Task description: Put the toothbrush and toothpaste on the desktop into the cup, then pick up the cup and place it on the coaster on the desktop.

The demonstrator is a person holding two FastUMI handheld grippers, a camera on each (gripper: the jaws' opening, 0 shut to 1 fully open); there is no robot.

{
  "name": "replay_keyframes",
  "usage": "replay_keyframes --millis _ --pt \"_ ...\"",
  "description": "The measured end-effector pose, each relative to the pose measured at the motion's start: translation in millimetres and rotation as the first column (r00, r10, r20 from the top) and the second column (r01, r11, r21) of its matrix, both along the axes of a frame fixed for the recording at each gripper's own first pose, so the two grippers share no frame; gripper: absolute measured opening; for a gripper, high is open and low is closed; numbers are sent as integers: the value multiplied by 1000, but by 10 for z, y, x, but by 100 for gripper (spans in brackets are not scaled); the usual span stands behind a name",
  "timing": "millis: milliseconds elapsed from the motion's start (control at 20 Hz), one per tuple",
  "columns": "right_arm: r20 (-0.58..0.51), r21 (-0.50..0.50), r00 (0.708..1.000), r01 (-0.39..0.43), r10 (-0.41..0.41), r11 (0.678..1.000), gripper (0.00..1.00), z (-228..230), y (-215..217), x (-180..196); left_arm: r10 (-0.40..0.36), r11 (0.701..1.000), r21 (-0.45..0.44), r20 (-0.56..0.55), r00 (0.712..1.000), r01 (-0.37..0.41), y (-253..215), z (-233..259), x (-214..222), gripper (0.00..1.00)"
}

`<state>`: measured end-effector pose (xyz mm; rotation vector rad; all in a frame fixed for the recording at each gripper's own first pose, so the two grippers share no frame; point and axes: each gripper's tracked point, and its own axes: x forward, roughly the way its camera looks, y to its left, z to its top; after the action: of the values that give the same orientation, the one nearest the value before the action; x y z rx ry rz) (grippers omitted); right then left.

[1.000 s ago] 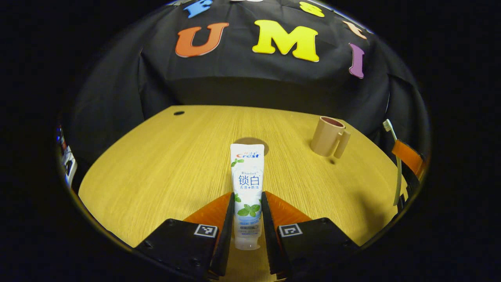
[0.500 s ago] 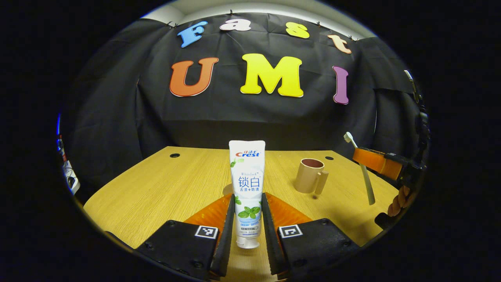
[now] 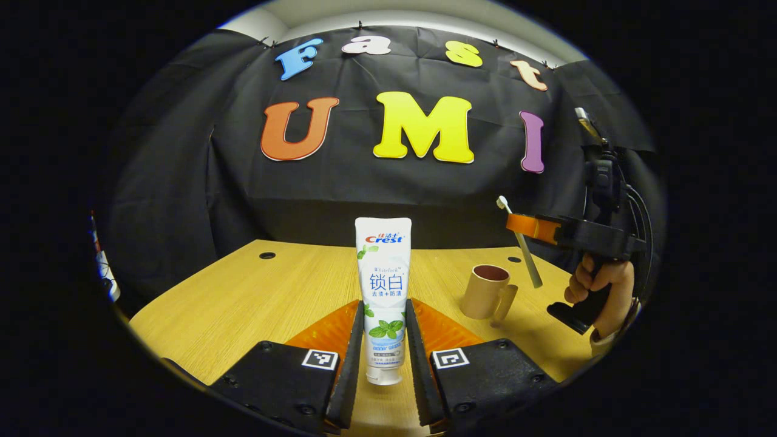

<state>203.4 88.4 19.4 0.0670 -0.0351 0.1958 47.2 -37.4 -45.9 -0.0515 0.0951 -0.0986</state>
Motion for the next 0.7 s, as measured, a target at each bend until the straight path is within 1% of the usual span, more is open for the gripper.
replay_keyframes --millis 150,200,300,400,700 --pt "-11 -10 1000 7 -7 1000 1 25 53 288 -23 1000 9 -3 1000 23 -47 15 56 42" --pt "-18 -21 1000 2 -2 1000 5 -5 95 366 -29 1000 3 -2 1000 29 -64 22 64 42" --pt "-27 -55 1000 7 -9 998 3 -60 131 479 -39 999 1 -1 999 39 -89 41 71 42" --pt "-36 -73 999 7 -9 997 3 -111 164 518 -46 999 2 -4 999 46 -110 28 92 42" --pt "-67 -54 998 -1 -3 999 5 -127 100 460 -43 999 0 -1 999 43 -122 40 75 42"
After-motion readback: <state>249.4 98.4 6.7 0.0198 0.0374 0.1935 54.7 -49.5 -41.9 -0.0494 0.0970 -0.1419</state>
